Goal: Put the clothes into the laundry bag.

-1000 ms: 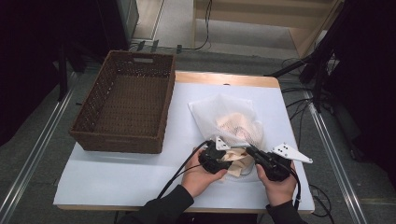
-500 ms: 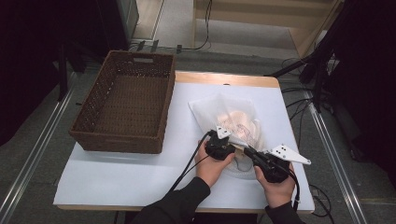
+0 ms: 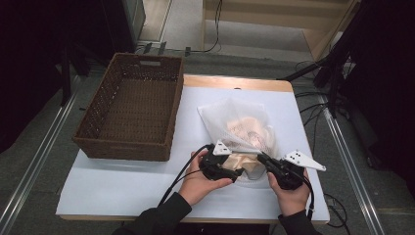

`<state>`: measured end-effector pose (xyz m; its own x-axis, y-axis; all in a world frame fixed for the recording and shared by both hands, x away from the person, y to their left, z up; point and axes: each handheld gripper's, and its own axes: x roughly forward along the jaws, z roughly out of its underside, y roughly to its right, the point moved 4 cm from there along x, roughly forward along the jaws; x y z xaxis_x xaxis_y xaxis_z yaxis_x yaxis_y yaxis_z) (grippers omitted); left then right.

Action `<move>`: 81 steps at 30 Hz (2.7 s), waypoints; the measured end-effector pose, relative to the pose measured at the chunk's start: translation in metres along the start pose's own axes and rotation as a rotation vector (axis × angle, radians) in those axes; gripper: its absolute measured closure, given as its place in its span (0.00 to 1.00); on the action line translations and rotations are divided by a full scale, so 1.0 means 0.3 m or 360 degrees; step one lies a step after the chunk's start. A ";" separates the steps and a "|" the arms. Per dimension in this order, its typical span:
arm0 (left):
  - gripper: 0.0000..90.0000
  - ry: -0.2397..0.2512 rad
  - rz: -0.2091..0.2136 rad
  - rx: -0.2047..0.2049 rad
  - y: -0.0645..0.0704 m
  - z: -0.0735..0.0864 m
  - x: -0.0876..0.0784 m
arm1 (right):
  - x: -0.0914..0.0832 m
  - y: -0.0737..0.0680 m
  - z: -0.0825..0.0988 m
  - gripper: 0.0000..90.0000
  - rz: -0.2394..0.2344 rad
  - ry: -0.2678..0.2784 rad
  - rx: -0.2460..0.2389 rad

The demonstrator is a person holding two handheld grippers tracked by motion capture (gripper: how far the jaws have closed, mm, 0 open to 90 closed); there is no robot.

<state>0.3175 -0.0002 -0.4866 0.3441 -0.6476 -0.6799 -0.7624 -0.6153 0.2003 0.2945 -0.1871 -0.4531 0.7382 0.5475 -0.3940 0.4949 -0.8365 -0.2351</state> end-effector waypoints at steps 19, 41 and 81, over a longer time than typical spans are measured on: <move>0.95 0.0225 -0.0224 -0.0154 -0.001 -0.131 0.183 | -0.005 -0.027 -0.005 1.00 -0.0072 0.0025 0.0034; 0.42 -0.0061 0.0090 0.0075 -0.016 0.033 -0.039 | 0.011 0.020 0.010 1.00 -0.0006 -0.0017 0.0064; 0.94 0.0438 -0.0294 -0.0145 -0.020 -0.215 0.177 | -0.009 0.006 -0.014 1.00 -0.0021 0.0046 0.0118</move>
<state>0.3756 -0.0599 -0.4784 0.6164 -0.6108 -0.4970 -0.6255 -0.7632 0.1620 0.2952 -0.1900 -0.4487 0.7452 0.5581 -0.3649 0.4702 -0.8279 -0.3058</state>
